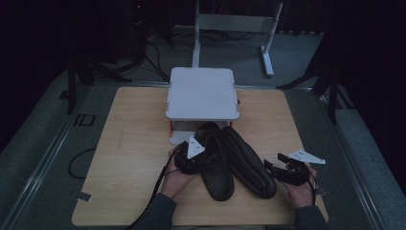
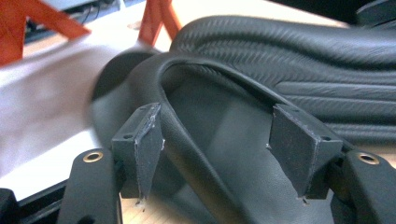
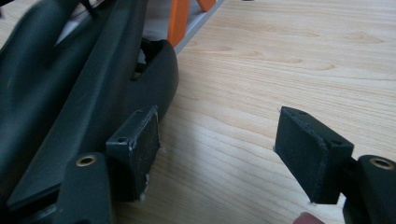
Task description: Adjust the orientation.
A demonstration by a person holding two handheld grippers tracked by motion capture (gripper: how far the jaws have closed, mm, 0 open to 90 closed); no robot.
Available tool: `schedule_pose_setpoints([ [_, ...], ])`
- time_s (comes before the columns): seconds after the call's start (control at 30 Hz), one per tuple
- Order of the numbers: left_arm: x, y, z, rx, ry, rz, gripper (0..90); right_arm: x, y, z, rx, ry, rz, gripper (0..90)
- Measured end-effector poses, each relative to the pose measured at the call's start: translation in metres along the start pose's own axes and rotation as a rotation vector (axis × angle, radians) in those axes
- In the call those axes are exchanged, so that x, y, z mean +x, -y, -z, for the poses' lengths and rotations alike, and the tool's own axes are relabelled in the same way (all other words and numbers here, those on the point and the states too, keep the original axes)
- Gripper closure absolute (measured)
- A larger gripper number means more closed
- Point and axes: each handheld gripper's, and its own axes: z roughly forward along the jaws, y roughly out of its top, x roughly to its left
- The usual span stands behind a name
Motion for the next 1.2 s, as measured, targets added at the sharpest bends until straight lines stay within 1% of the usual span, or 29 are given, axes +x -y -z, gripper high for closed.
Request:
schedule_pose_setpoints([
  [0.07, 0.002, 0.003, -0.008, 0.04, -0.031, 0.012, 34.9, 0.002, 0.0, -0.001, 0.005, -0.007, 0.004, 30.0],
  [0.1, 0.003, 0.004, -0.009, 0.039, -0.042, 0.013, 34.9, 0.003, 0.0, -0.002, 0.007, -0.008, 0.009, 30.0],
  [0.13, 0.004, 0.005, -0.009, 0.039, -0.052, 0.027, 34.9, 0.004, 0.0, -0.003, 0.009, -0.01, 0.013, 29.9],
  [0.17, 0.005, 0.006, -0.009, 0.051, -0.063, 0.037, 34.8, 0.004, 0.0, -0.004, 0.014, -0.012, 0.014, 29.9],
  [0.23, 0.007, 0.008, -0.012, 0.082, -0.089, 0.046, 34.5, 0.006, 0.0, -0.006, 0.015, -0.017, 0.02, 29.8],
  [0.3, 0.008, 0.013, -0.017, 0.107, -0.102, 0.06, 32.8, 0.007, 0.0, -0.006, 0.017, -0.021, 0.022, 29.8],
  [0.33, 0.009, 0.015, -0.019, 0.115, -0.096, 0.069, 32.3, 0.008, 0.0, -0.007, 0.017, -0.022, 0.024, 29.8],
  [0.37, 0.009, 0.017, -0.02, 0.11, -0.091, 0.084, 31.8, 0.008, 0.0, -0.007, 0.017, -0.023, 0.025, 29.8],
  [0.43, 0.01, 0.017, -0.019, 0.107, -0.088, 0.097, 32.5, 0.008, 0.0, -0.007, 0.017, -0.022, 0.025, 29.9],
  [0.5, 0.009, 0.017, -0.018, 0.107, -0.076, 0.09, 35.7, 0.007, 0.0, -0.007, 0.017, -0.024, 0.021, 29.7],
  [0.57, 0.009, 0.017, -0.016, 0.114, -0.079, 0.085, 37.1, 0.008, 0.0, -0.007, 0.017, -0.025, 0.023, 29.8],
  [0.63, 0.011, 0.018, -0.014, 0.118, -0.068, 0.094, 38.4, 0.008, 0.0, -0.007, 0.017, -0.027, 0.023, 29.8],
  [0.7, 0.012, 0.019, -0.011, 0.123, -0.064, 0.094, 39.4, 0.008, 0.0, -0.007, 0.017, -0.027, 0.023, 29.7],
  [0.83, 0.015, 0.024, -0.002, 0.134, -0.051, 0.091, 41.6, 0.008, 0.0, -0.007, 0.016, -0.03, 0.022, 29.8],
  [0.87, 0.017, 0.027, 0.003, 0.134, -0.04, 0.096, 42.6, 0.009, 0.0, -0.007, 0.017, -0.031, 0.022, 29.8],
  [0.9, 0.017, 0.027, 0.003, 0.134, -0.04, 0.096, 45.3, 0.009, 0.0, -0.007, 0.017, -0.031, 0.022, 29.8],
  [0.93, 0.018, 0.028, 0.004, 0.136, -0.04, 0.094, 45.3, 0.009, 0.0, -0.007, 0.017, -0.032, 0.023, 29.8],
  [1.1, 0.024, 0.039, 0.021, 0.162, -0.053, 0.075, 49.1, 0.011, -0.001, -0.008, 0.016, -0.04, 0.024, 29.9],
  [1.2, 0.03, 0.047, 0.032, 0.171, -0.053, 0.081, 52.8, 0.012, -0.001, -0.008, 0.016, -0.046, 0.023, 29.9],
])
